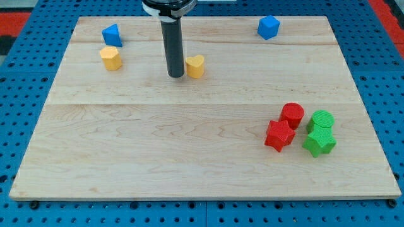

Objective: Place the yellow heart to the top center of the board

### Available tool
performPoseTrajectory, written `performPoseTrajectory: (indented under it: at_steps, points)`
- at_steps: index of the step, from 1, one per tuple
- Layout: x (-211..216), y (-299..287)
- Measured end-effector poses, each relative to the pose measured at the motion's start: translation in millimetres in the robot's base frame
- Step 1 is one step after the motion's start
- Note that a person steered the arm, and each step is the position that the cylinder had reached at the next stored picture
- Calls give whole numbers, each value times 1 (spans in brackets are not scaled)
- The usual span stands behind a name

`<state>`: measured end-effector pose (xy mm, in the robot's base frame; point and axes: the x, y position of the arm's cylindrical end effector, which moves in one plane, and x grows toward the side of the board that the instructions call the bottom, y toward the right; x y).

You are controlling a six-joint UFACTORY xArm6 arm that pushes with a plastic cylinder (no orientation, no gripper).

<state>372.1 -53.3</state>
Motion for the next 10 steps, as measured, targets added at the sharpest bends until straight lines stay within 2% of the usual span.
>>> performPoseTrajectory:
  at_steps: [1,7,10]
  points:
    - [15,16]
    - [9,34]
    - [-66,34]
